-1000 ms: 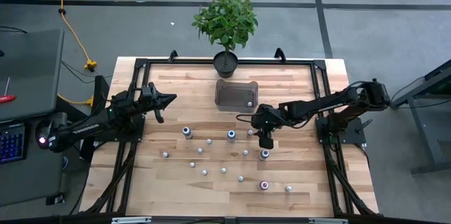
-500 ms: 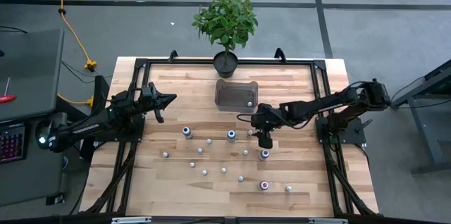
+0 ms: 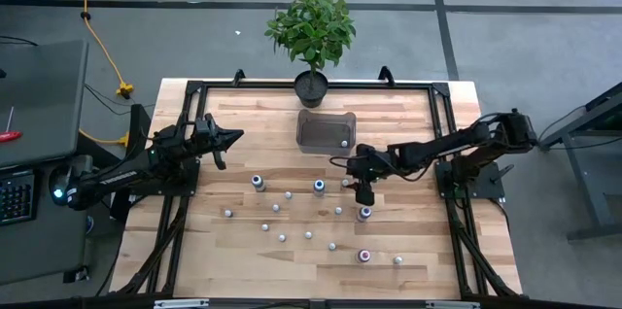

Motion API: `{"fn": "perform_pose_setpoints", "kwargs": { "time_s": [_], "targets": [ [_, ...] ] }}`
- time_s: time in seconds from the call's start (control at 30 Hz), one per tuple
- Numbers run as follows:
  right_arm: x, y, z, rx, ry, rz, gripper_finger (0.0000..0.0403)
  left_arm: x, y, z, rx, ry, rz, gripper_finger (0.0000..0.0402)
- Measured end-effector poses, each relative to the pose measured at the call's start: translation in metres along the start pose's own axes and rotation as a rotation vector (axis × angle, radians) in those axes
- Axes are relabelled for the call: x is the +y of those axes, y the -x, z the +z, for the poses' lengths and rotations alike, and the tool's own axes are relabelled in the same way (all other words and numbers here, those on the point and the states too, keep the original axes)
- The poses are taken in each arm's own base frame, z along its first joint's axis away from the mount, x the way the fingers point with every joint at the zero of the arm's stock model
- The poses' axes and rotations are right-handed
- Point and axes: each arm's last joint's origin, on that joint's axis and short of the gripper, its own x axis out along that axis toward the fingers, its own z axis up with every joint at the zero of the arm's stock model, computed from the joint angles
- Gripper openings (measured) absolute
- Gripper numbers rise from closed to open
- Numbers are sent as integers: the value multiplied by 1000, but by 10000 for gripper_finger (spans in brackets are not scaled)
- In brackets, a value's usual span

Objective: Pick & Place food coloring
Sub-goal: Put the small purple food coloring bottle into the black bin

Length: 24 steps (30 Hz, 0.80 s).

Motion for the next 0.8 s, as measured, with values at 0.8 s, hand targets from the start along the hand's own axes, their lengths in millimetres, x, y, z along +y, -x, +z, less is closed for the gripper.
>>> {"fn": "perform_pose_setpoints", "kwargs": {
  "time_s": [0.8],
  "targets": [
    [0,-16,-3,6,-26,14,175,0,0,0,0,0,1,0]
  ]
}}
